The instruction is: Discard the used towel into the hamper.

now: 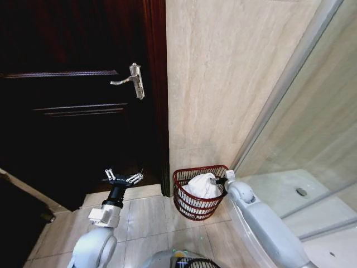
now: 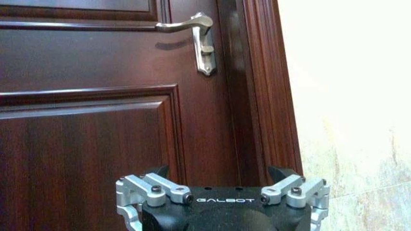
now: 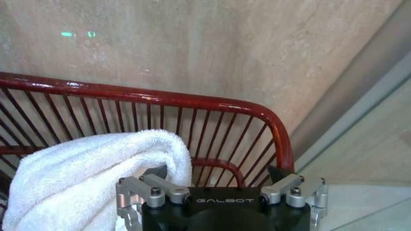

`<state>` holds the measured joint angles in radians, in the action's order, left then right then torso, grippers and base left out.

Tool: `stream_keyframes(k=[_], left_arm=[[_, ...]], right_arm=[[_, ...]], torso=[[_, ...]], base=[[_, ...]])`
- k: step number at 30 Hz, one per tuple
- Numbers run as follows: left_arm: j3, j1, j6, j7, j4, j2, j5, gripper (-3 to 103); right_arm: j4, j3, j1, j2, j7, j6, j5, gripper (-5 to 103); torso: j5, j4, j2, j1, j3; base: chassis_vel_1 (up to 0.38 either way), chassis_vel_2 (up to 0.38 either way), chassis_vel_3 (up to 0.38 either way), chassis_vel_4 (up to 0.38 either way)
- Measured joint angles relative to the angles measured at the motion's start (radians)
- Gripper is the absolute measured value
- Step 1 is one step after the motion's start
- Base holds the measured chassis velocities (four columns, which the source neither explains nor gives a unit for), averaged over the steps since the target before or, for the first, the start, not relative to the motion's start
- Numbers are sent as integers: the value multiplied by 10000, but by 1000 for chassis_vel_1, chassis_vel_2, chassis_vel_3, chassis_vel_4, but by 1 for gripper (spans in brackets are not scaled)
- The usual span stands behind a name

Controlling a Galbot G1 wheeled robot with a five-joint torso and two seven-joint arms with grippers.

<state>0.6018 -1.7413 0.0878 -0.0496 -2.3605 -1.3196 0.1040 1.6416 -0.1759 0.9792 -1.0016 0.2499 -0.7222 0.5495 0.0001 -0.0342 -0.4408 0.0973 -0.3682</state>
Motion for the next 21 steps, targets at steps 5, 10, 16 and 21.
stream_keyframes(k=[5,10,16,21], left_arm=[[-127,-22,35,0,-4,7,-62,100],[-214,-52,73,-5,-55,-33,-107,100],[-172,-89,133,-11,-63,-53,-118,100],[-149,-30,118,-24,-62,-36,-110,100]], right_arm=[[744,-40,293,97,183,81,41,100],[1075,143,334,29,402,284,6,100],[1168,326,239,-81,416,379,571,100],[680,548,44,-362,264,412,801,100]], torso=[[-2,3,-1,0,0],[-2,2,-2,0,0],[-2,1,-1,0,0],[0,0,-1,1,-1]], base=[[0,0,0,0],[0,0,0,0],[0,0,0,0],[0,0,0,0]])
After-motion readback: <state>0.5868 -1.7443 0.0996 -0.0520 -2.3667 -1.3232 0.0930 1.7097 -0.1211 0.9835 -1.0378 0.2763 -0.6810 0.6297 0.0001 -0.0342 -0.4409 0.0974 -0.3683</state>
